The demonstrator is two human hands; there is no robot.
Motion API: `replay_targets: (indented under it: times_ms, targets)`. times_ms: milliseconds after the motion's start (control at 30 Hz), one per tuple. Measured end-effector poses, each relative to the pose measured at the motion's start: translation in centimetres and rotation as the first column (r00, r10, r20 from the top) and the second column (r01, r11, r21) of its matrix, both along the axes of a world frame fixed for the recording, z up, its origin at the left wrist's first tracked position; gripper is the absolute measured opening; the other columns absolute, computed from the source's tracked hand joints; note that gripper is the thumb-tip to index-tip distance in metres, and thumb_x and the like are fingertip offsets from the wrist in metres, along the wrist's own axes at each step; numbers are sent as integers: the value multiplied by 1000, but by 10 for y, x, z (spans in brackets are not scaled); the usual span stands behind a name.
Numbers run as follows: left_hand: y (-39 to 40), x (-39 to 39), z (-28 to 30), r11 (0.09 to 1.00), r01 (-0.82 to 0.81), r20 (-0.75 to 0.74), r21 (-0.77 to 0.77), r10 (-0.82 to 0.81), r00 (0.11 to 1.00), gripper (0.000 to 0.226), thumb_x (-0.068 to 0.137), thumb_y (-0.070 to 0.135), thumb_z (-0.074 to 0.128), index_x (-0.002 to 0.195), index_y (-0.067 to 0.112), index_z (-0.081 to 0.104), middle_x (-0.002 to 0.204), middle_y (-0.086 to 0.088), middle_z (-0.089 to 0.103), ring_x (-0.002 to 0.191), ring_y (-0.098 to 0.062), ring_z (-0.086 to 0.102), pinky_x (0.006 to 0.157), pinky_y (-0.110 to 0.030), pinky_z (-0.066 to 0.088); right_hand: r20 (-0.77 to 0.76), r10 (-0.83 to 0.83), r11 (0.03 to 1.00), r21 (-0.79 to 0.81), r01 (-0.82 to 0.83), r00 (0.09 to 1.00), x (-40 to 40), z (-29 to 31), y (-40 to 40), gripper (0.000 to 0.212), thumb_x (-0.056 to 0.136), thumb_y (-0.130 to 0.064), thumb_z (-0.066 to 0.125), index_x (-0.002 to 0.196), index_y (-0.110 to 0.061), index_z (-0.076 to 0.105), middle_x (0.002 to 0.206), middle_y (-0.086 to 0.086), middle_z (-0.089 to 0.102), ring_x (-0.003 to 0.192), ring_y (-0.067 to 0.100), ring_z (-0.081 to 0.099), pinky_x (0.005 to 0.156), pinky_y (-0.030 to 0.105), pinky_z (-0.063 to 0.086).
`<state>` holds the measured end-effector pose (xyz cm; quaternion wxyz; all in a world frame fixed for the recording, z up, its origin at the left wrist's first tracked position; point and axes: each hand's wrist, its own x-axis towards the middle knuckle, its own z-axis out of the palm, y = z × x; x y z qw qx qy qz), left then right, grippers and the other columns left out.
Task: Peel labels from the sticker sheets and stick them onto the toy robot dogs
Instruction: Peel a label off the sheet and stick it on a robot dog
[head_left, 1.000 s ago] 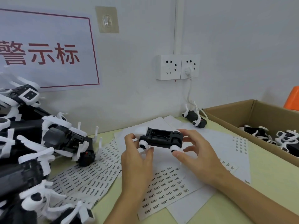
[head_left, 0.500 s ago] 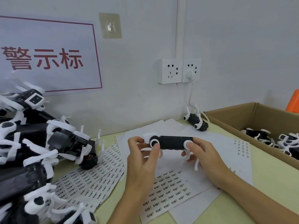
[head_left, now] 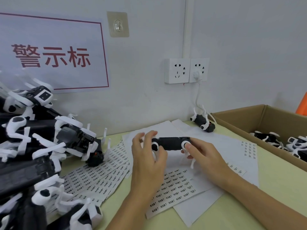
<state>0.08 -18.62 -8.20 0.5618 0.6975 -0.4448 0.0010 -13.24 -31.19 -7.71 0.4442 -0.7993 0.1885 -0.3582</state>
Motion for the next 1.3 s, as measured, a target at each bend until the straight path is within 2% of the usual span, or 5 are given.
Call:
replay_targets:
  times_ms: [200,633,900,1033,1300]
  targets:
    - [0,-10,3,959,-238,590,154,104,800,42,89,39,70,129,28,62,139,4,56,139,-24,44,109,-53,32,-49,62,998,-26,-63,997,0,0,3,29,100,-46,45,113,-34,67,93,-12,69,82,4,61,73,21,48]
    - [6,-6,10,853,-519,624,53,377,684,50,61,-3,89,104,17,72,104,-3,67,106,-30,61,101,-53,34,6,-83,996,43,82,997,-3,1,4,20,95,-31,54,107,-29,70,97,-9,67,96,6,62,86,26,51]
    - [-7,-31,7,1000,-5,866,15,-11,501,37,72,4,77,109,6,73,104,-8,70,95,-26,66,76,-36,50,16,-254,961,-107,254,967,1,-1,3,28,97,-3,51,101,-25,68,94,-2,65,87,5,60,73,18,47]
    - [-5,-37,2,924,99,619,371,-325,716,39,96,26,57,134,18,54,103,3,61,89,-15,56,67,-27,47,-130,-351,924,-212,319,927,-1,-3,3,41,92,6,45,113,-23,64,103,-4,62,99,7,58,87,26,47]
    - [-10,-24,-13,896,32,462,443,-259,848,49,92,65,48,116,22,53,119,13,54,125,-6,39,94,-20,36,-561,-650,756,-542,367,512,-1,6,14,40,99,-41,37,128,-17,48,117,5,53,109,24,47,88,35,41]
